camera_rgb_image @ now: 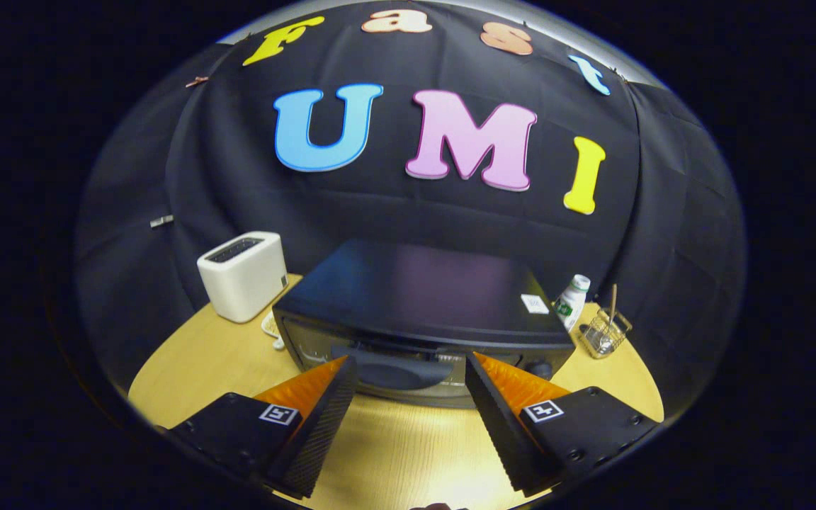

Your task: Open the toaster oven, put the food inside, and close the toaster oven door.

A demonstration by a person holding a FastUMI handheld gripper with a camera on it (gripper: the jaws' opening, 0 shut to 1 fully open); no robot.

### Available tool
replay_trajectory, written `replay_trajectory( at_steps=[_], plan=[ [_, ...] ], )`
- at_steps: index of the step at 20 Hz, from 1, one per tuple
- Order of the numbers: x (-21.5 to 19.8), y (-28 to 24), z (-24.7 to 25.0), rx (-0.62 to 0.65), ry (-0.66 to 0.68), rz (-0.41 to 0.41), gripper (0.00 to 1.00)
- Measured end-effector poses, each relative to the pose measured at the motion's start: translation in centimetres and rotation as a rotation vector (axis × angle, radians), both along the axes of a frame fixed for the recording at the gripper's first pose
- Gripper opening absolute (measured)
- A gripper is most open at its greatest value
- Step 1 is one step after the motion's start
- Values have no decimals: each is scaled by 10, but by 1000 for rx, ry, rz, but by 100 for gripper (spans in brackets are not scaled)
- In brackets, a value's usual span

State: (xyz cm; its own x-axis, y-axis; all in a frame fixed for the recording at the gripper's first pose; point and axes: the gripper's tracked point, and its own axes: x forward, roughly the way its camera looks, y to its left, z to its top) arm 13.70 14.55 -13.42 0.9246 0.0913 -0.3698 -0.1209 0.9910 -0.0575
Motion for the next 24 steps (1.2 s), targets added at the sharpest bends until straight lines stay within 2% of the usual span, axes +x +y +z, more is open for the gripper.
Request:
replay_trajectory(
  at_steps=[4,8,12,19,24],
  plan=[
    [-12,-23,65,11,-119,-8,99],
    [-44,-71,131,40,-253,-72,99],
    [-80,-136,175,20,-350,-167,98],
    [-115,-220,158,60,-327,-261,98],
    [-95,-255,152,112,-305,-227,98]
  ],
)
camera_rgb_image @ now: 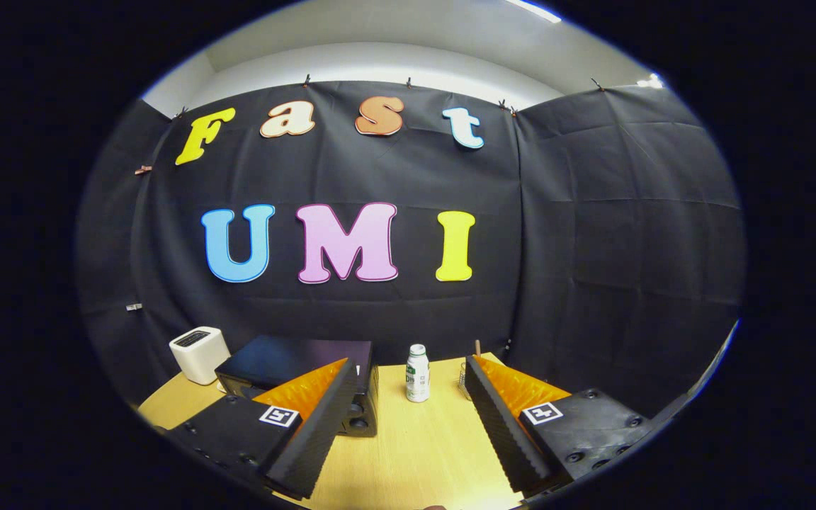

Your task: Open the toaster oven, put the food inside, and close the toaster oven door.

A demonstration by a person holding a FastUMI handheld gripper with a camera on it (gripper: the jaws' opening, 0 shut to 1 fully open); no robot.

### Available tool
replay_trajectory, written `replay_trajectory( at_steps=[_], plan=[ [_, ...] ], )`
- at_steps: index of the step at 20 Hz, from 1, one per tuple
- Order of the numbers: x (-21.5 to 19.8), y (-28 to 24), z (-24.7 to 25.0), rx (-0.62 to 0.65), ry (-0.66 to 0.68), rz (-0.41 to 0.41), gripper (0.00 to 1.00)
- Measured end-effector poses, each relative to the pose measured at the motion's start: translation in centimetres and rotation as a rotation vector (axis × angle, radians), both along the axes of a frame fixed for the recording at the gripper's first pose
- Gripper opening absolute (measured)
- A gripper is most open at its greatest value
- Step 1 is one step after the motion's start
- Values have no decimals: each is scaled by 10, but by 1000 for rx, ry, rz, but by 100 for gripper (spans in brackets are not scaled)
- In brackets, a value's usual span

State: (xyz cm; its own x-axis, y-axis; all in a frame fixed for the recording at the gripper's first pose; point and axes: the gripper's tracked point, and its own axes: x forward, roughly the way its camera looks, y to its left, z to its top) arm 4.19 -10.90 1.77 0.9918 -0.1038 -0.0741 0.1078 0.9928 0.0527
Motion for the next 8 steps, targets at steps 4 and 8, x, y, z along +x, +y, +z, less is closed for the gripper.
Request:
replay_trajectory(
  at_steps=[4,8],
  plan=[
    [12,-10,10,-20,-35,68,98],
    [13,-10,22,-69,-72,137,98]
  ],
)
